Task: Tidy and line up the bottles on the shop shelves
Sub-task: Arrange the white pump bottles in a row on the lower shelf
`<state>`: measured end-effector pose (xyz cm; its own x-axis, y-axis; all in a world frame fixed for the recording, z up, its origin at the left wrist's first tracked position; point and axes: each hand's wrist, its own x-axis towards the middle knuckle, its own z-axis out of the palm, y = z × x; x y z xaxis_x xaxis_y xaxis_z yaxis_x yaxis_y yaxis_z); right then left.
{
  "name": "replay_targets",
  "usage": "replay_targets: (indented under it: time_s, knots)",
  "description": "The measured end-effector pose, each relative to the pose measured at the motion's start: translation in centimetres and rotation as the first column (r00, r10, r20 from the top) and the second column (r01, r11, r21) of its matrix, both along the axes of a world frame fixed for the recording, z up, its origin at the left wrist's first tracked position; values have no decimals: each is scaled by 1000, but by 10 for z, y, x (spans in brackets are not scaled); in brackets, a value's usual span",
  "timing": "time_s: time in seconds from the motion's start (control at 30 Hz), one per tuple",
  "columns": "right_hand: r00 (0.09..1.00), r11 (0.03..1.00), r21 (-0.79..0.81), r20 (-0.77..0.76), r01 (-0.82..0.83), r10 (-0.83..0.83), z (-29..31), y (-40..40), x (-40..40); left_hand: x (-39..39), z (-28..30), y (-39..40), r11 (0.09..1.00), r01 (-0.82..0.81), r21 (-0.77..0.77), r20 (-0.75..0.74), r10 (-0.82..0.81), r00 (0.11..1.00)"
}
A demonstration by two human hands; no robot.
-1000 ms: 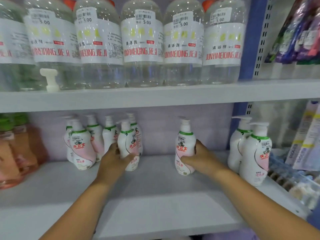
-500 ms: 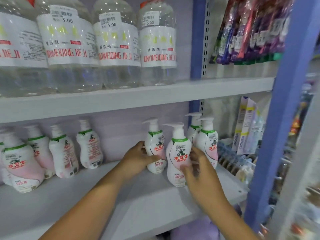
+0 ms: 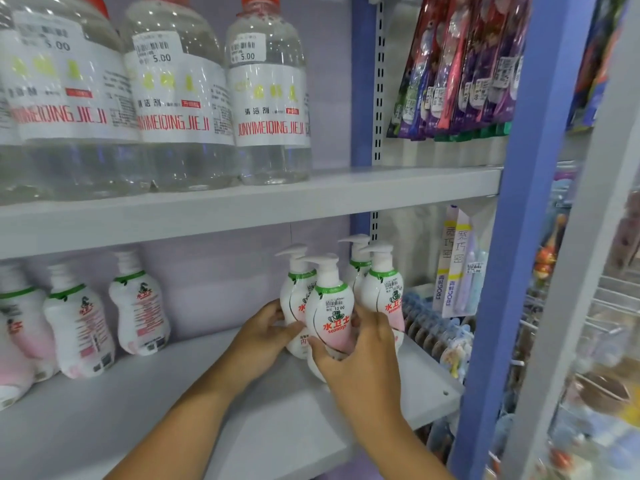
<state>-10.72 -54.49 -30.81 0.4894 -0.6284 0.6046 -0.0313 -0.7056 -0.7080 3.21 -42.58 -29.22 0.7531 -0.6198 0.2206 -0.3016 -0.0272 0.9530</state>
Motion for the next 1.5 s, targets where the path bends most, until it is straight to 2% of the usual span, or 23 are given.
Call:
replay_targets:
  time_s: [0.17,0.47,0.73,0.8,0.87,0.93,0.97,1.03,1.13,1.27,1.5]
  knots:
    - [1000,1000,-3,13,-9,9,-1,-4,-4,-4,-5,0,999,47,-23,19,-47,999]
    - [1000,1000,-9,-6,15,-15,-4,-10,-8,-7,-9,-7,998,21,-58,11,-20,1000]
    - [999,1000,-31,-39,3,-4,-4,-11,-6,-9,-7,-13,998,51,-21,32,-50,998]
    - [1000,999,-17,10,-28,28,-1,-15,-13,-12,-5,-14,997,80,7,34,-80,996]
    - [989,1000,8,147,-5,4,3,-25,-23,-14,-3,-15,996,88,35,49,-90,995]
    - [964,997,53,260,48,-60,5,-44,-31,-18,-2,-15,999,1,37,93,-5,996]
    - [966,993,111,253,30,-57,7,-55,-33,-21,-2,-14,996,-83,23,105,80,991]
    - [989,963,248,127,-103,73,8,-74,-33,-29,-4,-12,982,-189,-29,105,191,976]
    - [966,915,327,-23,-237,259,5,-87,-29,-43,-7,-16,984,-178,34,129,172,977]
    - [968,917,321,-7,-235,251,1,-85,-23,-46,-8,-25,984,-171,43,164,162,973]
    - [983,942,286,5,-178,184,-4,-82,-18,-34,-11,-23,995,-99,-8,98,99,990]
